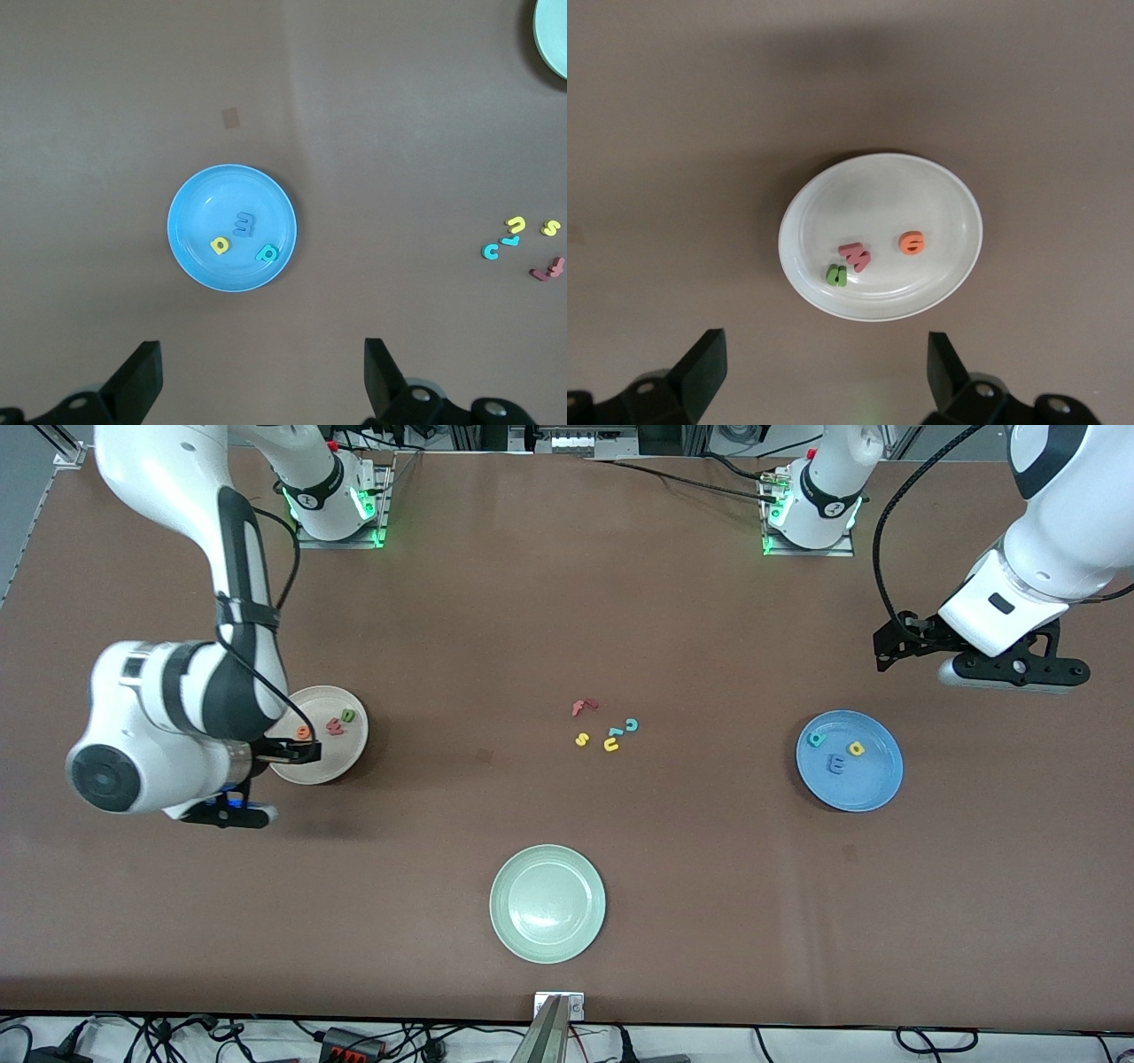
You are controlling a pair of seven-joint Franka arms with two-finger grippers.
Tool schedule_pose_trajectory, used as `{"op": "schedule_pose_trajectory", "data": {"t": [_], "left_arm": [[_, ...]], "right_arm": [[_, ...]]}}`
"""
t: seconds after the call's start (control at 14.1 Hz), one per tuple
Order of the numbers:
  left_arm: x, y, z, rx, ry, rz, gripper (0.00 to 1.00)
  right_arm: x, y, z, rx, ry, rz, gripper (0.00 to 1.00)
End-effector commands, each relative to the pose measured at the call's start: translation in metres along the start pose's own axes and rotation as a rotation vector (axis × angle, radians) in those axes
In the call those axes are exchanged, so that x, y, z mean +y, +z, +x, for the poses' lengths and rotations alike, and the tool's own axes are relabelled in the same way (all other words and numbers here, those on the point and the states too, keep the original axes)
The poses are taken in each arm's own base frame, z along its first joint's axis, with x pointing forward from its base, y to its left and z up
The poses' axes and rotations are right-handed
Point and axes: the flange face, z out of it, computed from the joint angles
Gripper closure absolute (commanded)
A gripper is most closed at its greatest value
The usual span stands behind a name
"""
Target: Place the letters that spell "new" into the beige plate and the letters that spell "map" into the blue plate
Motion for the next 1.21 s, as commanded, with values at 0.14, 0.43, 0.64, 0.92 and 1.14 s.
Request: {"op": "schedule_pose_trajectory", "data": {"t": [0.14, 0.43, 0.64, 0.92, 1.14], "left_arm": [[0.000, -0.014, -0.012, 0.007, 0.013, -0.018, 0.00], [0.000, -0.021, -0.014, 0.029, 0.021, -0.018, 0.00], [0.000, -0.023, -0.014, 0.033, 0.019, -0.020, 0.00], [-0.007, -0.024, -0.014, 0.027, 0.006, -0.022, 0.00], [-0.012, -0.025, -0.015, 0.021, -0.003, -0.023, 0.00]], "right_arm": [[0.010, -0.064, -0.025, 0.101, -0.011, 0.058, 0.00], [0.025, -0.113, -0.049, 0.208, -0.024, 0.083, 0.00], [0.042, -0.157, -0.079, 0.305, -0.075, 0.017, 0.00], [0.121, -0.188, -0.108, 0.350, -0.011, 0.073, 0.00], [0.142, -0.191, -0.131, 0.327, -0.005, 0.066, 0.00]]}}
